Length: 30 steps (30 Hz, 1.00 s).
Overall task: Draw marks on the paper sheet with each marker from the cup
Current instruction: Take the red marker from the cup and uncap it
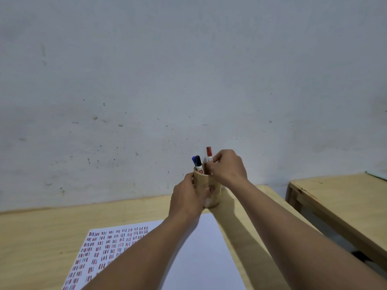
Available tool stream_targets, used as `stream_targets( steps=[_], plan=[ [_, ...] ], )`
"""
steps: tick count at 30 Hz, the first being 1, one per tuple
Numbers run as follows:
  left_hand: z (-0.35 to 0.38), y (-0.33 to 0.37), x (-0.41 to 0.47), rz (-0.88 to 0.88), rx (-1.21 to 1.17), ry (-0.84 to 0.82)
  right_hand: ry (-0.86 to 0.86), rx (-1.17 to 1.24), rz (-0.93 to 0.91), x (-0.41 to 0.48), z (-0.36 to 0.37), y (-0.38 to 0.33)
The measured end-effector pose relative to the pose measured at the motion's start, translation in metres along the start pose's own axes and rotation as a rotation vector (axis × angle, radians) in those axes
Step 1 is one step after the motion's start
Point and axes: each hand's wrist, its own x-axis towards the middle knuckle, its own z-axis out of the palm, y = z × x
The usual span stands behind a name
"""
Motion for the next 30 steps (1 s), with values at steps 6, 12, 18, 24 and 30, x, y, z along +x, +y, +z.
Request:
stream_targets(
  steps=[6, 12, 18, 24, 30],
  plan=[
    [-0.009, 0.006, -0.002, -0.046, -0.048, 0.008, 0.093, 0.186, -0.126, -0.014, -0.031, -0.020],
    [-0.041, 0.029, -0.016, -0.002, -0.041, 0.094, 0.104, 0.231, -0.246, -0.045, -0.051, -0.050],
    [-0.091, 0.053, -0.033, 0.048, -0.190, 0.171, -0.033, 0.199, -0.277, -0.081, -0.049, -0.061],
    [-0.135, 0.056, -0.053, -0.017, -0.474, -0.009, -0.111, 0.080, -0.325, -0.111, -0.042, -0.067],
    [-0.149, 0.047, -0.064, 0.009, -0.518, 0.034, -0.154, 0.041, -0.339, -0.126, -0.031, -0.076]
  ],
)
